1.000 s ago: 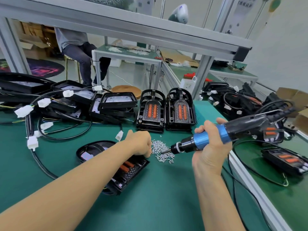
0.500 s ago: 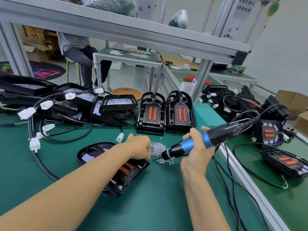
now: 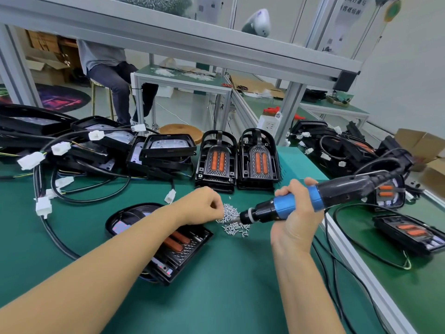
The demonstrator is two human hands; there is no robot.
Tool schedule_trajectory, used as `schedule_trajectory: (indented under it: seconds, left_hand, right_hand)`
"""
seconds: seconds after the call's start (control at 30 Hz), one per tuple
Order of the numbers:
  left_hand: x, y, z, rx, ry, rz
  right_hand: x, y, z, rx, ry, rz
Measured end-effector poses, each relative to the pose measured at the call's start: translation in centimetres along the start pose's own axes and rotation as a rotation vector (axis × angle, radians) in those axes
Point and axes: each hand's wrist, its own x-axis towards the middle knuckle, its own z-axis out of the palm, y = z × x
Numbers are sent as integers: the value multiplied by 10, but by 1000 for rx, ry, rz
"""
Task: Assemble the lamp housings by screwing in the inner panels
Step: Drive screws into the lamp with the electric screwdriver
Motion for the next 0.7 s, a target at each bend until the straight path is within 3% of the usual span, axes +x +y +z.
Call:
schedule_trajectory:
  seconds: [0.1, 0.2, 0.4, 0.7]
  left_hand:
    - [-9, -3, -10, -446, 35, 45]
    - [-15, -4, -14, -635, 44, 96]
    - [-21, 0, -18, -762, 50, 136]
    - [-22, 6, -21, -667, 16, 155]
  right_hand:
    - [3, -13, 5, 94, -1, -10]
    - [6, -24, 13, 159, -21, -17]
    - [5, -33, 23, 205, -55, -34]
    - [3, -34, 23, 198, -67, -45]
